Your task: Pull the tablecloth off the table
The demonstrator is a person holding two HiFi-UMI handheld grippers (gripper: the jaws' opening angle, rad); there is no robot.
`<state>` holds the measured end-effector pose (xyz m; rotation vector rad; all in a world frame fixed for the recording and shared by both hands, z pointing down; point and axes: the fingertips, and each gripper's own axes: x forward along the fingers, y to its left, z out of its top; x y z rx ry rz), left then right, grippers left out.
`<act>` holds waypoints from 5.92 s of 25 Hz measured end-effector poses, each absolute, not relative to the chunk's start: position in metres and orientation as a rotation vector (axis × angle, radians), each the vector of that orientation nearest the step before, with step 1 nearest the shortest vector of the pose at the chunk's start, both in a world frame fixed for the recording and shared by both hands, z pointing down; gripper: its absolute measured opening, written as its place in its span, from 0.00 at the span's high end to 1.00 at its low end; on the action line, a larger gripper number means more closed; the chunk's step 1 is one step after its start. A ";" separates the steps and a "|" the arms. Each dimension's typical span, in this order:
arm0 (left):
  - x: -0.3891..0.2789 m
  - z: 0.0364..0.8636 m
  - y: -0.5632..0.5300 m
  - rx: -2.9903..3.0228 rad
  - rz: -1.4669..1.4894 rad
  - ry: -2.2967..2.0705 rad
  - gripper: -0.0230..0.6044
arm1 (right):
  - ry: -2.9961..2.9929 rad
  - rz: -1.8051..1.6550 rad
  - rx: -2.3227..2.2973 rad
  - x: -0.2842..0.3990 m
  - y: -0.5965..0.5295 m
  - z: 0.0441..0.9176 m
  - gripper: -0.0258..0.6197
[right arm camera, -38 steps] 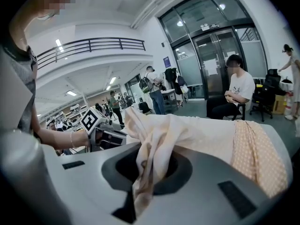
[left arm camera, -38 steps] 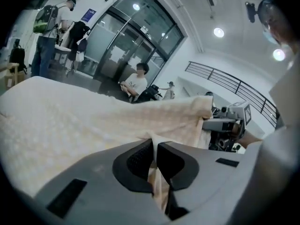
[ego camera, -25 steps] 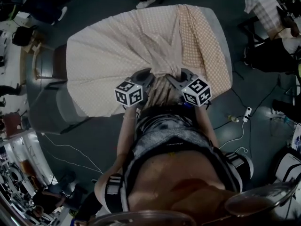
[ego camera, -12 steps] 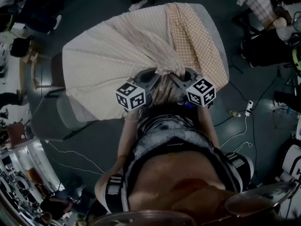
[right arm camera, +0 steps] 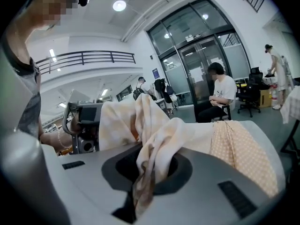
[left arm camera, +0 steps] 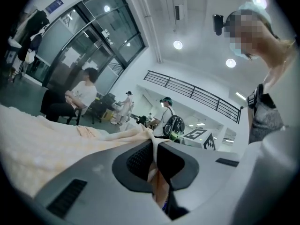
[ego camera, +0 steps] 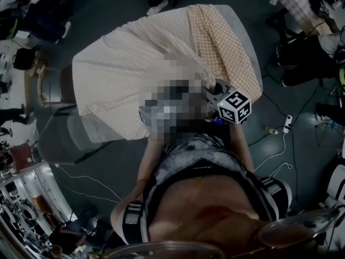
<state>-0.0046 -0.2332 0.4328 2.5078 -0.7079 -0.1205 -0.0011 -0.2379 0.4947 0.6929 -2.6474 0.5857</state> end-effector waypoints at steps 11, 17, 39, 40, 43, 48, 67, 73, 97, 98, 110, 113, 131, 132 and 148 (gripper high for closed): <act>-0.057 0.438 -0.241 2.430 -0.222 -0.930 0.95 | -2.696 0.602 0.544 -0.033 -0.232 0.486 0.83; -0.086 0.445 -0.225 2.510 -0.105 -1.002 0.93 | -2.716 0.626 0.452 -0.068 -0.223 0.485 0.83; -0.047 0.529 -0.207 2.821 0.706 -0.871 0.78 | -2.643 0.447 0.249 -0.098 -0.196 0.481 0.83; -0.046 0.528 -0.207 2.805 0.659 -0.860 0.82 | -2.638 0.438 0.246 -0.097 -0.196 0.482 0.83; -0.045 0.525 -0.207 2.737 0.513 -0.841 0.87 | -2.654 0.457 0.243 -0.092 -0.195 0.480 0.83; -0.046 0.525 -0.204 2.669 0.390 -0.845 0.88 | -2.715 0.534 0.236 -0.073 -0.194 0.472 0.67; -0.072 0.512 -0.196 2.551 0.238 -1.009 0.89 | -2.272 0.411 0.390 0.029 -0.224 0.604 0.53; -0.066 0.514 -0.192 2.536 0.215 -1.016 0.89 | -2.123 0.353 0.406 0.032 -0.233 0.679 0.52; -0.057 0.512 -0.198 2.565 0.327 -1.119 0.88 | -2.749 0.640 0.276 -0.056 -0.214 0.529 0.86; -0.054 0.512 -0.199 2.567 0.328 -1.129 0.88 | -2.768 0.664 0.276 -0.054 -0.212 0.526 0.86; -0.040 0.500 -0.197 2.493 0.314 -1.286 0.88 | -2.835 0.676 0.140 -0.035 -0.205 0.497 0.86; -0.039 0.497 -0.197 2.470 0.283 -1.341 0.88 | -2.837 0.616 0.085 -0.034 -0.205 0.492 0.86; -0.059 0.471 -0.142 2.522 0.222 -1.335 0.88 | -2.882 0.604 0.179 -0.054 -0.152 0.467 0.86; -0.060 0.469 -0.137 2.531 0.222 -1.323 0.88 | -2.884 0.606 0.196 -0.054 -0.146 0.466 0.86; -0.051 0.466 -0.080 2.635 0.190 -1.175 0.88 | -2.897 0.534 0.466 -0.043 -0.089 0.460 0.86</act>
